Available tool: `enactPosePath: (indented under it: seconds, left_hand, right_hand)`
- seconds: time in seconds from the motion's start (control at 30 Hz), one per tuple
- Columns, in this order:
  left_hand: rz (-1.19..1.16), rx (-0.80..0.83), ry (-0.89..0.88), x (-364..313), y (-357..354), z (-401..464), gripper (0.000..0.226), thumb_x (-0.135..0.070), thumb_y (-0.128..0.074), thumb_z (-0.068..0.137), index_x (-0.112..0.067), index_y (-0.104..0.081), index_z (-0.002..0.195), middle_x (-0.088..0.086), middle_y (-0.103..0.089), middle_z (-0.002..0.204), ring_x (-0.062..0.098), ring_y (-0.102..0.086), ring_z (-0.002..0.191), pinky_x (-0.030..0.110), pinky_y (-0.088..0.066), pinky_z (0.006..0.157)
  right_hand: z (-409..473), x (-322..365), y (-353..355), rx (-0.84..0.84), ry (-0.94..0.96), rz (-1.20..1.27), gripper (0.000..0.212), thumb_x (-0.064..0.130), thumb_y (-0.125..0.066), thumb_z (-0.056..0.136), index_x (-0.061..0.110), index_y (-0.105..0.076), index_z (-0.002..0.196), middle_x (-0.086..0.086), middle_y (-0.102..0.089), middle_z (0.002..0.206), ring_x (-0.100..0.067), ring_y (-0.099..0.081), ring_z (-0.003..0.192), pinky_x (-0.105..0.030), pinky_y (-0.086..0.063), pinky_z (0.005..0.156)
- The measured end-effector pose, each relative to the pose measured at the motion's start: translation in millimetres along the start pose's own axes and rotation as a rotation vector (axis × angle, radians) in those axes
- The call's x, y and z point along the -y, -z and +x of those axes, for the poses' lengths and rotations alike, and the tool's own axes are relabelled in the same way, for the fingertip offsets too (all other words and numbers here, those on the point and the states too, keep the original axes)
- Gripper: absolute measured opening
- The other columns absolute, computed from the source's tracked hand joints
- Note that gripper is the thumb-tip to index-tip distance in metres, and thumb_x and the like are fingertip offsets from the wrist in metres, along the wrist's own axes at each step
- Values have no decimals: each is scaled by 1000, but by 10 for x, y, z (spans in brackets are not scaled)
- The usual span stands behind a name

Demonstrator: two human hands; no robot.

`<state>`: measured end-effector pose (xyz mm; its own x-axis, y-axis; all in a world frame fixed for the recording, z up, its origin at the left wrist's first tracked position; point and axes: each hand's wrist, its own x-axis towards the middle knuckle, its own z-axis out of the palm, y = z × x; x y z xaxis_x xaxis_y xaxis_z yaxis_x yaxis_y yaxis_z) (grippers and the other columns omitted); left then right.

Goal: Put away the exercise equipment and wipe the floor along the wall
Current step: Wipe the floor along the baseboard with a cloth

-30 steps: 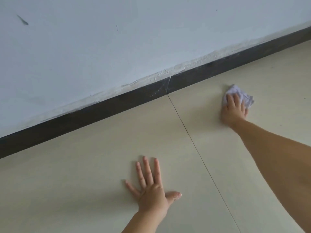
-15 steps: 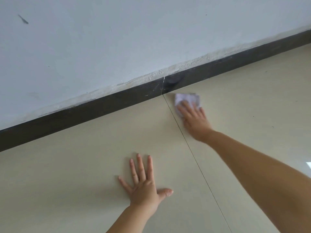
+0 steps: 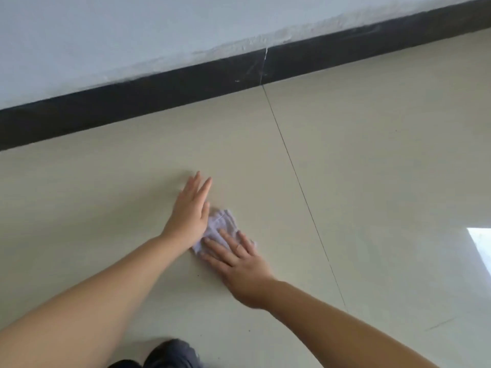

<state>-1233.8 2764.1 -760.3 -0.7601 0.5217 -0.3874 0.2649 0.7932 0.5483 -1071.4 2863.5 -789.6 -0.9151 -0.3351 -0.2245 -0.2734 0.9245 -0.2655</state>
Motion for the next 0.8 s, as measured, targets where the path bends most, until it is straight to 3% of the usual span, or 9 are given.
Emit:
enactPosePath:
  seconds: [0.1,0.17,0.27,0.33,0.43,0.5,0.63,0.73,0.8]
  left_hand:
    - [135,-113,13,321,84,-255,52,-4,-43,95,-7,-33,146,16,-18,157,30,-13,147,53,-18,116]
    - [188,-139,-32,413,88,-409,54,3,-49,91,-5,-38,143,19,-21,155,32,-18,145,54,-19,113]
    - [209,-150,-68,516,62,-640,57,10,-49,86,-3,-42,141,19,-27,153,33,-24,143,55,-22,112]
    - [227,-118,-14,557,70,-727,58,10,-46,86,-5,-40,142,17,-26,154,30,-22,144,53,-20,114]
    - [250,-62,79,592,118,-751,61,7,-44,87,-8,-34,145,12,-21,157,24,-16,146,49,-16,115]
    - [271,-27,130,624,171,-749,65,8,-45,85,-10,-33,146,8,-18,158,21,-15,147,48,-17,115]
    - [266,-23,145,545,281,-689,65,8,-49,78,-7,-42,140,11,-26,155,25,-26,143,41,-25,115]
    - [194,-44,210,407,304,-600,55,5,-50,79,-4,-49,133,14,-33,150,30,-34,137,35,-30,111]
    - [152,-30,266,305,269,-591,53,4,-47,81,-6,-48,133,13,-30,151,29,-31,138,35,-30,111]
  right_hand:
    - [-319,-252,-44,47,306,-125,59,29,-39,89,30,-28,147,7,-25,156,-23,-20,145,-45,-10,115]
    - [-604,-712,-7,8,199,-148,58,28,-37,91,29,-25,148,4,-24,156,-24,-23,144,-45,-13,114]
    - [-1118,-1547,181,-50,-434,39,59,42,-19,94,36,-4,151,6,-4,160,-19,-4,147,-50,-11,116]
    - [-1226,-1866,415,-81,-925,225,64,46,-13,90,33,-1,151,4,7,160,-19,9,147,-49,-2,118]
    - [-707,-1810,633,-132,-1255,357,58,28,-25,99,26,-5,153,-1,9,160,-28,11,147,-47,8,116]
    - [-219,-1492,637,-143,-1116,304,61,18,-31,98,26,-6,153,-1,8,160,-28,11,147,-46,10,116]
    - [394,-520,423,-28,-434,212,73,3,-40,89,27,-13,152,2,1,161,-27,10,147,-51,5,118]
    - [330,68,227,156,35,155,80,-2,-38,86,30,-5,152,7,8,160,-22,18,145,-44,17,116]
    - [72,66,153,202,171,121,85,-6,-38,83,30,-3,151,9,13,158,-19,23,142,-39,21,113]
